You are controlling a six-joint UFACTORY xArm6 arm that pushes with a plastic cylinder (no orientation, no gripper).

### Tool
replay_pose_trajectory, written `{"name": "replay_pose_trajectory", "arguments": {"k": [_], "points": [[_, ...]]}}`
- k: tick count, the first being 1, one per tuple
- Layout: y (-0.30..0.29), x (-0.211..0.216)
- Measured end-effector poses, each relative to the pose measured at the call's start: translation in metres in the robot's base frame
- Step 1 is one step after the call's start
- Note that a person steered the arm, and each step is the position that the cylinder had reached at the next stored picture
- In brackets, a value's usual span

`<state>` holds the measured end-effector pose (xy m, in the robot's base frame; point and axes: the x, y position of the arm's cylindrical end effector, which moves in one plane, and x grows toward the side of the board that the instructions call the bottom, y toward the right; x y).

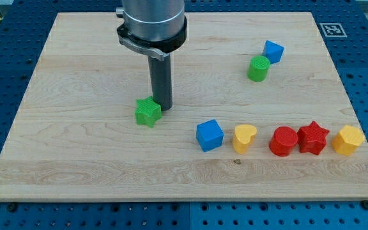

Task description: Place the green star to the left of the blue cube

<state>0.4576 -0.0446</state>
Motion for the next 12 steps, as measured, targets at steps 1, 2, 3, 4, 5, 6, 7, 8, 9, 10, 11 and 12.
{"name": "replay_pose_trajectory", "arguments": {"k": [1, 2, 3, 4, 5, 6, 7, 8, 9, 10, 11, 12], "points": [[-0.022, -0.020], [-0.054, -0.018], [-0.058, -0.009], [-0.049, -0.009], [-0.047, -0.007], [-0.041, 0.004], [-0.026, 0.007], [-0.011, 0.011], [-0.008, 0.023], [-0.004, 0.028], [0.002, 0.030], [0.006, 0.040]]}}
